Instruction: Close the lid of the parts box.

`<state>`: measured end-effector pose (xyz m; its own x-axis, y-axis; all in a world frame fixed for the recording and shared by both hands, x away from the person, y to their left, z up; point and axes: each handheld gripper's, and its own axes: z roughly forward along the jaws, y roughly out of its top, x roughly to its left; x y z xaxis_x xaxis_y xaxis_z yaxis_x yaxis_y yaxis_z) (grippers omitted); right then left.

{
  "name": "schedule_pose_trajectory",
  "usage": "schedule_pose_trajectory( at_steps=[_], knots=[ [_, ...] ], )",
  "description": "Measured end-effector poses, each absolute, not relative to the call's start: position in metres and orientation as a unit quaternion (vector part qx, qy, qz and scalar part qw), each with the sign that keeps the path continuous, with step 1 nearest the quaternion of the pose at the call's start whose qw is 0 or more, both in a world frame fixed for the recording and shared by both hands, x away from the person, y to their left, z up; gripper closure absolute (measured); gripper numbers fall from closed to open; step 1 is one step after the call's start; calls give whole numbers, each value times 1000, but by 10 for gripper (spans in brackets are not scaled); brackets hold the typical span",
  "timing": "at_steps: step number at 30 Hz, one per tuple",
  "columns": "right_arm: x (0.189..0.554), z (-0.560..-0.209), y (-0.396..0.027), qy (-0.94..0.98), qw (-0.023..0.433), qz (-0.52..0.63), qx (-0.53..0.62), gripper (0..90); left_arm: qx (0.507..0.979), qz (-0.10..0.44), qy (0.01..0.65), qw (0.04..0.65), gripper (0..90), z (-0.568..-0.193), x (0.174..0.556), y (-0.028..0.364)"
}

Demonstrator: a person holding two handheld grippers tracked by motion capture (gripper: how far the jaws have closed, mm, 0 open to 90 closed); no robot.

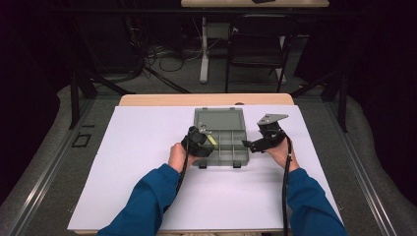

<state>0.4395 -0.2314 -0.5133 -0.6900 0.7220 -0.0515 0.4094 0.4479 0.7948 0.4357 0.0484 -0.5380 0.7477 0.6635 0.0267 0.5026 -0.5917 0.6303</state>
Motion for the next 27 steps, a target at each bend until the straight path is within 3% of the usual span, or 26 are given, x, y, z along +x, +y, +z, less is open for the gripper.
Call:
schedule_pose_trajectory(
  at_steps=[6, 9, 19, 20, 24, 27],
  knots=[
    [452, -512, -233, 823, 191, 402, 352, 172, 883, 130, 329, 309, 517, -538, 436, 49],
    [459, -511, -236, 820, 196, 401, 358, 272, 882, 129, 330, 310, 518, -538, 436, 49],
    [474, -519, -236, 816, 213, 392, 367, 745, 882, 129, 329, 311, 518, -539, 436, 49],
    [474, -519, -236, 816, 213, 392, 367, 745, 882, 130, 329, 312, 518, -539, 436, 49],
    [480, -524, -235, 818, 217, 384, 369, 885, 882, 129, 329, 312, 517, -539, 436, 49],
    [487, -525, -235, 818, 206, 381, 379, 900, 882, 129, 330, 312, 518, -539, 436, 49]
  ],
)
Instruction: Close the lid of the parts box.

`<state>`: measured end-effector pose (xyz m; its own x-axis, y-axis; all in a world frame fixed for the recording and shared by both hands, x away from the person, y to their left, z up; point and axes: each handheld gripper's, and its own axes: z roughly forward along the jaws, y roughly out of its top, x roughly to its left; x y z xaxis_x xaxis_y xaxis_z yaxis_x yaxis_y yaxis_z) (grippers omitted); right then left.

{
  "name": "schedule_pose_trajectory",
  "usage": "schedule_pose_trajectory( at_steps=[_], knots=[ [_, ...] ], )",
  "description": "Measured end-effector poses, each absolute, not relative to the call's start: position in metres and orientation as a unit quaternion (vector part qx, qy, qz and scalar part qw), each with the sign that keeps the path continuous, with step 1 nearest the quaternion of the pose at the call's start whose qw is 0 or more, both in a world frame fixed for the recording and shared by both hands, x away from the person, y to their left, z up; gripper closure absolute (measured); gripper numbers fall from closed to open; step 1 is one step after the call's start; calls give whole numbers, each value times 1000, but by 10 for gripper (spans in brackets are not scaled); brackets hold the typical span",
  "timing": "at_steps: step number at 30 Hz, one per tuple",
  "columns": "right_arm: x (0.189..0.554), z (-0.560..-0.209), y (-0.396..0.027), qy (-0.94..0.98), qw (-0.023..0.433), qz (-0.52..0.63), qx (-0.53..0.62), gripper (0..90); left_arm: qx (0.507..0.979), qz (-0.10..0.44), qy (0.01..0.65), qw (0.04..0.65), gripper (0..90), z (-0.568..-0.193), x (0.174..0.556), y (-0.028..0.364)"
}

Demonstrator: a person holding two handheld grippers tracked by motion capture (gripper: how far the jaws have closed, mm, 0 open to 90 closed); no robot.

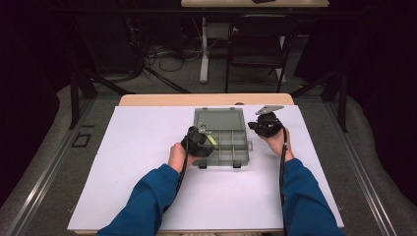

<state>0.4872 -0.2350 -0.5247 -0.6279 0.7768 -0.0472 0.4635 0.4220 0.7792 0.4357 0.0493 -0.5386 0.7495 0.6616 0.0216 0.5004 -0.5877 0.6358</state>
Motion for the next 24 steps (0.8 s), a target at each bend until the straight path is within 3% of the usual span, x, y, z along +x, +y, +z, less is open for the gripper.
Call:
schedule_pose_trajectory(
  at_steps=[24],
  knots=[
    [509, -554, -227, 842, 156, 331, 397, 900, 883, 128, 323, 315, 521, -539, 436, 50]
  ],
)
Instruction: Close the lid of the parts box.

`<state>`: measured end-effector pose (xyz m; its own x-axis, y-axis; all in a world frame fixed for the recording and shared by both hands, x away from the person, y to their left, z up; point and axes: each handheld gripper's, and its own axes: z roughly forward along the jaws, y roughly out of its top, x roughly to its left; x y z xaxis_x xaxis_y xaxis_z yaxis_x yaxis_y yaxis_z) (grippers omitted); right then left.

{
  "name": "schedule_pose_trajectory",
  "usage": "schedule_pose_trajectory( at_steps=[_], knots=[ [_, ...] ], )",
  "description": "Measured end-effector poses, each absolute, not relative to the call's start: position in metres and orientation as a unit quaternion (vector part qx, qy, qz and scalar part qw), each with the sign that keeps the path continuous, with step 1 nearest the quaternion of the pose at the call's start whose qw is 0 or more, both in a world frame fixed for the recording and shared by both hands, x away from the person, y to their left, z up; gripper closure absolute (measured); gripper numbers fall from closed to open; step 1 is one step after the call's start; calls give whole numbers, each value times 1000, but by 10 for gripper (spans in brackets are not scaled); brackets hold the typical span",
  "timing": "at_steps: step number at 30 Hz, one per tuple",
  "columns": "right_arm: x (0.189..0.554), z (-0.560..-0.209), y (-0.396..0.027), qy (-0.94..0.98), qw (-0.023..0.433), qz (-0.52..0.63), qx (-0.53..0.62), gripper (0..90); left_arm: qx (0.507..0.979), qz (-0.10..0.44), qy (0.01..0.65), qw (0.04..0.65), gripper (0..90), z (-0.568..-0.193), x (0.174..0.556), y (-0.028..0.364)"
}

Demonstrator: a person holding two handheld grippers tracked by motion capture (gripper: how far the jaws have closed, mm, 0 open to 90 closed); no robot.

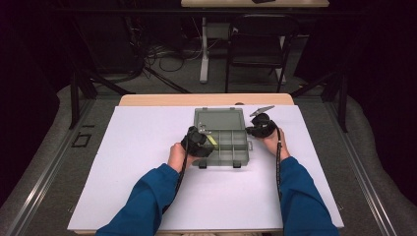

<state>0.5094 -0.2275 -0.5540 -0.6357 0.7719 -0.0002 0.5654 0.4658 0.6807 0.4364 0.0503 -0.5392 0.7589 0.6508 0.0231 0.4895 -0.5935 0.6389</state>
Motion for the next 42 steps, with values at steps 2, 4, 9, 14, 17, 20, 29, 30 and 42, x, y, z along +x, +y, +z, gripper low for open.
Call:
schedule_pose_trajectory(
  at_steps=[2, 4, 9, 14, 17, 20, 29, 30, 42],
  knots=[
    [512, -554, -228, 842, 153, 332, 396, 900, 883, 129, 322, 316, 522, -539, 437, 50],
    [513, -554, -228, 842, 148, 332, 399, 900, 883, 128, 321, 318, 523, -540, 437, 51],
    [514, -554, -229, 840, 142, 334, 403, 900, 892, 122, 313, 303, 504, -545, 439, 48],
    [515, -555, -232, 836, 139, 343, 405, 900, 893, 119, 308, 307, 504, -545, 439, 49],
    [514, -554, -231, 839, 140, 336, 405, 900, 893, 117, 308, 307, 504, -545, 439, 49],
    [515, -555, -231, 836, 146, 341, 405, 900, 893, 119, 310, 304, 504, -545, 439, 48],
    [518, -558, -230, 822, 164, 354, 414, 900, 894, 122, 312, 299, 504, -545, 439, 47],
    [519, -558, -230, 822, 164, 355, 415, 900, 893, 122, 313, 299, 504, -545, 439, 47],
    [520, -558, -227, 806, 193, 372, 418, 900, 892, 122, 316, 299, 504, -545, 440, 47]
  ],
)
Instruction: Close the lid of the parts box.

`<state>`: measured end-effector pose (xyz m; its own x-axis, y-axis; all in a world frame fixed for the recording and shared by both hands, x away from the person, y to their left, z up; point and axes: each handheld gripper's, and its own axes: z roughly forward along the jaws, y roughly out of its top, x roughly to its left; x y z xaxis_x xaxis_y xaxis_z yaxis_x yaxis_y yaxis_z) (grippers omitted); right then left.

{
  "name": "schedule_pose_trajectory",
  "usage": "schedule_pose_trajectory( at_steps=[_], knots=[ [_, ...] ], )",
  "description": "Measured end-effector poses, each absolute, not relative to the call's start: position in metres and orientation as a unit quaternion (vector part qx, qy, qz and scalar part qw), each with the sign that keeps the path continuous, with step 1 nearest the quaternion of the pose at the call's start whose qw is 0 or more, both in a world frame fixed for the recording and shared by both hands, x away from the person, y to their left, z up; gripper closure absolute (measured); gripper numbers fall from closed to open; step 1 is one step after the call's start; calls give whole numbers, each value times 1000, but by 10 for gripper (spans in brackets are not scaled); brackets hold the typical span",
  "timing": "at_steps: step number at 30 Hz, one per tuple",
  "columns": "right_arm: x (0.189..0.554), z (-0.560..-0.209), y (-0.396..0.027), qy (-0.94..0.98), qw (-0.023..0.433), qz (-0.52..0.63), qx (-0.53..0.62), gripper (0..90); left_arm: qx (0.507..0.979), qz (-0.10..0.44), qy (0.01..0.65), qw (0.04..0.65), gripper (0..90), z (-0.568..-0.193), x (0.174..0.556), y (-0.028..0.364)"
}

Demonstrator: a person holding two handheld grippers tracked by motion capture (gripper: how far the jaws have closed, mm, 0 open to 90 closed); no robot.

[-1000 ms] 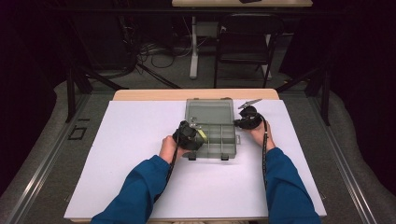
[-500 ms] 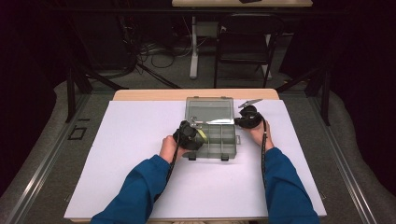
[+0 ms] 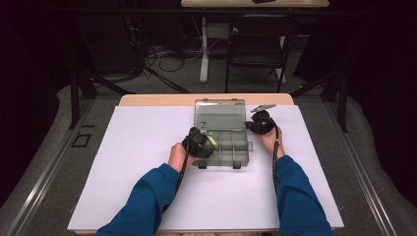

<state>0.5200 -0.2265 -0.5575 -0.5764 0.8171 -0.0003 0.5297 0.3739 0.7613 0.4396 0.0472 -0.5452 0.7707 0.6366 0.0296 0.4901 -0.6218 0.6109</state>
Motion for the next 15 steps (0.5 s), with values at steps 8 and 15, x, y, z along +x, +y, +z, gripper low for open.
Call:
schedule_pose_trajectory(
  at_steps=[8, 15],
  knots=[
    [519, -553, -227, 801, 210, 381, 411, 900, 892, 122, 316, 298, 502, -545, 440, 47],
    [518, -551, -226, 797, 221, 388, 406, 900, 892, 121, 318, 298, 500, -545, 440, 47]
  ],
)
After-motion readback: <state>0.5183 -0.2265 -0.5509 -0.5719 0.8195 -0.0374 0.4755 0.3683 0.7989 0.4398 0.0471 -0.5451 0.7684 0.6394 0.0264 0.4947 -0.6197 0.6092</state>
